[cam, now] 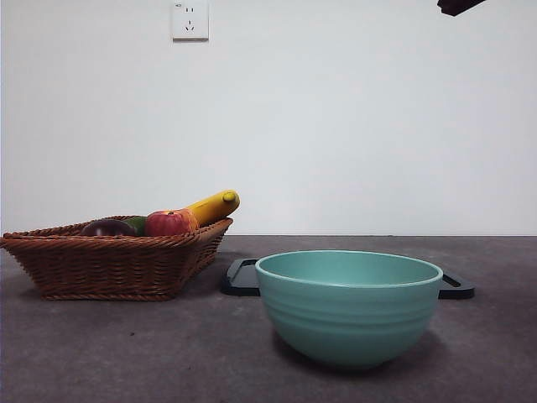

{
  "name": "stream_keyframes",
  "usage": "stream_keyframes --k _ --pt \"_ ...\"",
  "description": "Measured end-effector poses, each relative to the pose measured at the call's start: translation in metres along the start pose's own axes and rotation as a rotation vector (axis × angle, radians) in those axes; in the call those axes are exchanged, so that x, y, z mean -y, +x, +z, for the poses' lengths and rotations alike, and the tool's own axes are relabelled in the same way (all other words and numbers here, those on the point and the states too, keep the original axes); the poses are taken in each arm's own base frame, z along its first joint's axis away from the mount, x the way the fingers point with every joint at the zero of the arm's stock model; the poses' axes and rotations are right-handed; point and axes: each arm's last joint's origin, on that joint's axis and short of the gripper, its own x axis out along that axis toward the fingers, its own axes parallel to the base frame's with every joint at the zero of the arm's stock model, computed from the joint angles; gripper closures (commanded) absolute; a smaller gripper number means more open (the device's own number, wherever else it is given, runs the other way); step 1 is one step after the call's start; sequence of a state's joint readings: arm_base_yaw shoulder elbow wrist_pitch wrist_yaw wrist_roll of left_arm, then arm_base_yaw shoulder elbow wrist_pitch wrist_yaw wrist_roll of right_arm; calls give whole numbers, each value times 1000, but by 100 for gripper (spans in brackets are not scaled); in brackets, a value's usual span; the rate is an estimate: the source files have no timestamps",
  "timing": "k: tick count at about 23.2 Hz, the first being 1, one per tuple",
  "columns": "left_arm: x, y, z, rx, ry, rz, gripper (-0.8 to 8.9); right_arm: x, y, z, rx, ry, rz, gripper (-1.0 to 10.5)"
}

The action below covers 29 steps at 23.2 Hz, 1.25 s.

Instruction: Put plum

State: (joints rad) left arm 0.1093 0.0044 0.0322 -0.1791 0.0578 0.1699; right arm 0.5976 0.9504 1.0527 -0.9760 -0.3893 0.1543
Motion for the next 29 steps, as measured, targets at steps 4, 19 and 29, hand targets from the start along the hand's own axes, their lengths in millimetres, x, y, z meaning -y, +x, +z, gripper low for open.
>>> stream_keyframes --k 4,19,29 --pt "0 0 0 0 0 0 807 0 0 0 0 0 0 942" --pt "0 0 0 0 0 0 807 0 0 0 0 0 0 942" --pt "0 0 0 0 0 0 807 11 -12 17 244 -69 -250 942"
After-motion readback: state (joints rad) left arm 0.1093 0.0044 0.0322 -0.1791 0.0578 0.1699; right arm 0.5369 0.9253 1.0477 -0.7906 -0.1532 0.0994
